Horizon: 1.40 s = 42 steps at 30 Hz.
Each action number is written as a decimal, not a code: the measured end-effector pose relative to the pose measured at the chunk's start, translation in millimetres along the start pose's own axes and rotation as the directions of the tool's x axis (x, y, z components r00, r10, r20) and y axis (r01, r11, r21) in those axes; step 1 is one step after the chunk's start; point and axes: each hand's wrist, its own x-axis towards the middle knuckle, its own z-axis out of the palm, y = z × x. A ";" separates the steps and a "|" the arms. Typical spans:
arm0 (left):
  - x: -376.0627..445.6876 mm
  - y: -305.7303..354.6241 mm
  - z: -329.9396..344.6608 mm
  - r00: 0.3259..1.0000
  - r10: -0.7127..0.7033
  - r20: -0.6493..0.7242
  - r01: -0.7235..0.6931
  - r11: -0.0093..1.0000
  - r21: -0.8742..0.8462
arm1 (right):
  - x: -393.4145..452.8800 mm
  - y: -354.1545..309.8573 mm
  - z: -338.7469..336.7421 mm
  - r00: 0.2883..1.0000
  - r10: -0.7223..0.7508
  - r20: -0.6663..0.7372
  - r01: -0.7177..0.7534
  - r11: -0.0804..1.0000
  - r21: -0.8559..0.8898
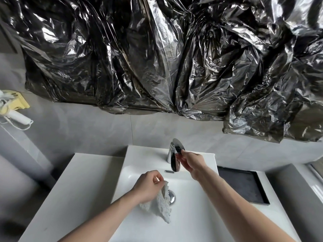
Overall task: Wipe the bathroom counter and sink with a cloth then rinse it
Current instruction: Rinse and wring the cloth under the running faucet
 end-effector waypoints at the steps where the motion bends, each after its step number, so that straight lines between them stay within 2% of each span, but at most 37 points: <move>1: 4.0 1.5 3.4 1.000 -0.008 0.012 0.008 1.000 0.001 | 0.9 -0.3 0.7 1.000 -0.006 0.007 0.006 1.000 0.015; 18: 44.8 13.6 36.0 0.990 -0.097 0.104 0.104 0.992 -0.068 | 6.3 2.3 2.2 1.000 -0.012 -0.001 0.012 0.997 0.071; 23: 51.0 14.2 41.3 0.982 -0.139 0.131 0.156 0.979 -0.130 | -1.5 4.9 -3.8 0.994 -0.064 0.084 0.060 0.997 0.047; 25: 54.7 12.7 42.3 0.975 -0.169 0.147 0.199 0.956 -0.215 | -8.0 11.6 -13.1 0.985 -0.127 0.113 0.130 0.991 -0.022; 29: 61.5 11.4 42.3 0.950 -0.217 0.225 0.299 0.838 -0.456 | -6.9 65.0 -51.3 0.957 -0.286 -0.056 0.250 0.904 -0.348; 31: 62.2 14.3 42.4 0.931 -0.199 0.306 0.339 0.782 -0.523 | -1.6 100.6 -68.8 0.966 -0.257 0.019 0.227 0.813 -0.536; 33: 64.1 16.0 46.0 0.917 -0.158 0.366 0.344 0.776 -0.528 | -1.0 124.1 -72.4 0.972 -0.177 0.155 0.235 0.735 -0.636; 35: 65.2 16.2 51.0 0.909 -0.133 0.395 0.349 0.761 -0.547 | 2.8 136.3 -69.3 0.961 -0.163 0.225 0.274 0.686 -0.674; 37: 67.0 12.2 54.1 0.915 -0.164 0.369 0.359 0.748 -0.558 | 7.5 138.7 -65.5 0.958 -0.183 0.220 0.286 0.682 -0.673; 40: 72.2 -2.9 52.5 0.931 -0.225 0.289 0.354 0.752 -0.555 | 13.8 129.4 -61.2 0.977 -0.142 0.158 0.211 0.723 -0.658; 42: 75.3 -15.9 47.9 0.946 -0.218 0.242 0.316 0.793 -0.521 | 15.1 122.2 -61.4 0.987 -0.111 0.113 0.157 0.780 -0.606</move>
